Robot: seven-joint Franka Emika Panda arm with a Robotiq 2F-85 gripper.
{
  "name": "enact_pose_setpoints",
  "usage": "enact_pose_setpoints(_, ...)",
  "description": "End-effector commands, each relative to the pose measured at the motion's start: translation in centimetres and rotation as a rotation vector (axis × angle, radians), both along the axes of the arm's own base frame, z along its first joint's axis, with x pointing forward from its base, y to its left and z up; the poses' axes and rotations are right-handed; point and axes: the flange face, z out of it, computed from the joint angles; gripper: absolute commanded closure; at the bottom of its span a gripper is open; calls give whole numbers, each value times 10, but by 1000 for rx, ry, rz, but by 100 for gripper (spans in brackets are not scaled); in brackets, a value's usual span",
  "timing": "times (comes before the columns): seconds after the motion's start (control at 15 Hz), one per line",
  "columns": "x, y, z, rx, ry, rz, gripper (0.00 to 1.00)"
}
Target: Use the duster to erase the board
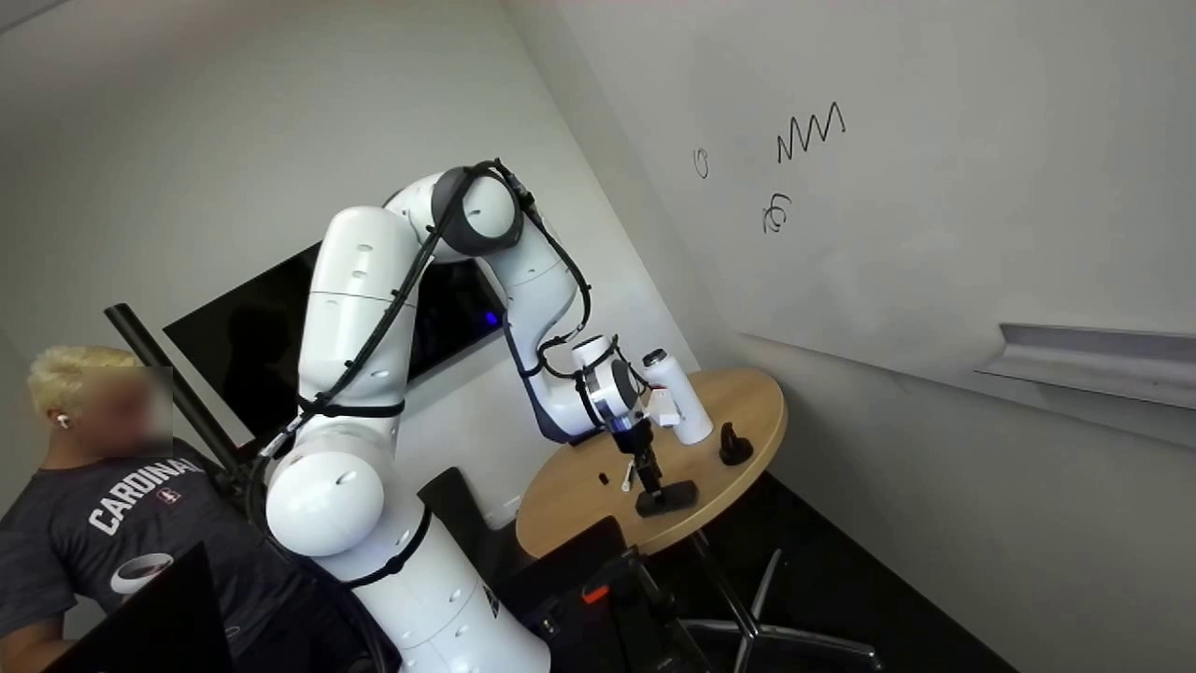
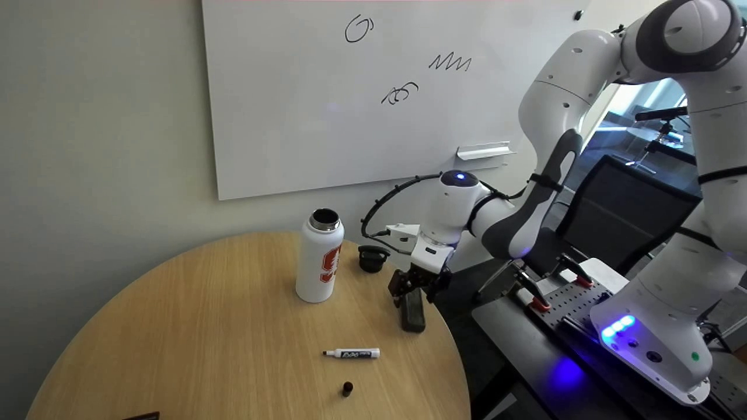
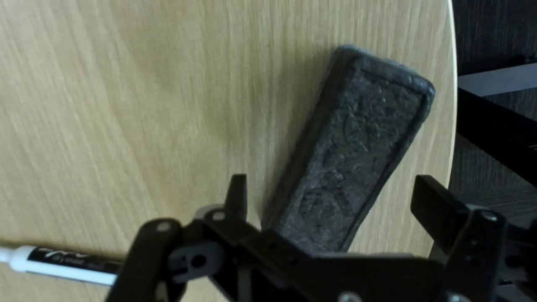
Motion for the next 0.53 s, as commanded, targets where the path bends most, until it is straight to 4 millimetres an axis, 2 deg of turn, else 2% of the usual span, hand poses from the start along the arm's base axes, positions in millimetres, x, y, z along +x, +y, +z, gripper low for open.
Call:
enact_pose_setpoints(0.0, 2, 2, 7, 0, -12, -67, 0)
enact_pose_setpoints(0.47, -3, 2, 5, -57, -38, -208, 0)
